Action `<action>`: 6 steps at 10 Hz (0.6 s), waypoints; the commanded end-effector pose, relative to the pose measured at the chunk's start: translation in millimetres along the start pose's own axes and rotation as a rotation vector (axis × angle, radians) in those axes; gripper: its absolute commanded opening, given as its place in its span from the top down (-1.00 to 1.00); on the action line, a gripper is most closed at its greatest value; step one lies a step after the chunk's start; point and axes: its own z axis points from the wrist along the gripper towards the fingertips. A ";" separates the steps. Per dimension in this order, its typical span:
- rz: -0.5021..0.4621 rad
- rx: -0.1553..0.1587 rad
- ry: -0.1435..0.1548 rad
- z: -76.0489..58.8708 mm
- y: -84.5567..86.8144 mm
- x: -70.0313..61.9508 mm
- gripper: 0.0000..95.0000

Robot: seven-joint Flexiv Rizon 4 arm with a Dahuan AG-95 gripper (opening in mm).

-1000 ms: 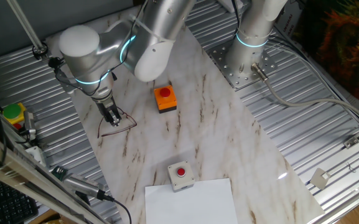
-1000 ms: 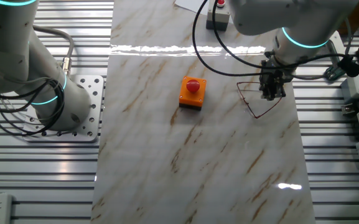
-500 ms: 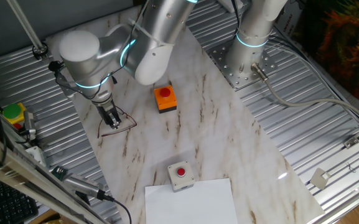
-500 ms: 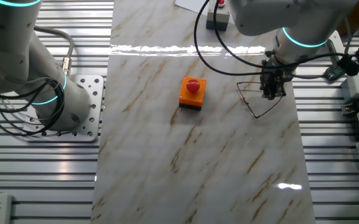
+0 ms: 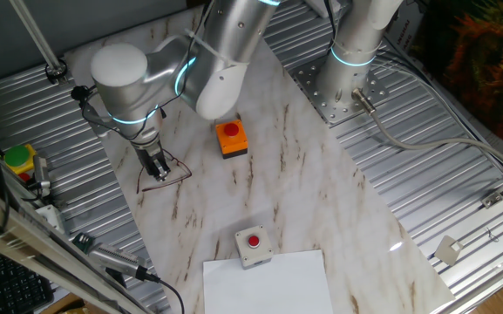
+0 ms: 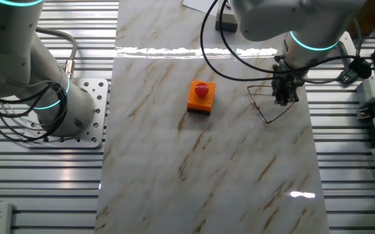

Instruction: Unfold the leg of the glasses (with one hand)

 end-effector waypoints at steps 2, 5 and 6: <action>0.002 0.000 0.000 1.1 -0.1 -1.7 0.60; 0.000 -0.002 -0.006 4.0 -1.1 -3.0 0.60; -0.001 -0.001 -0.006 6.1 -2.0 -3.5 0.60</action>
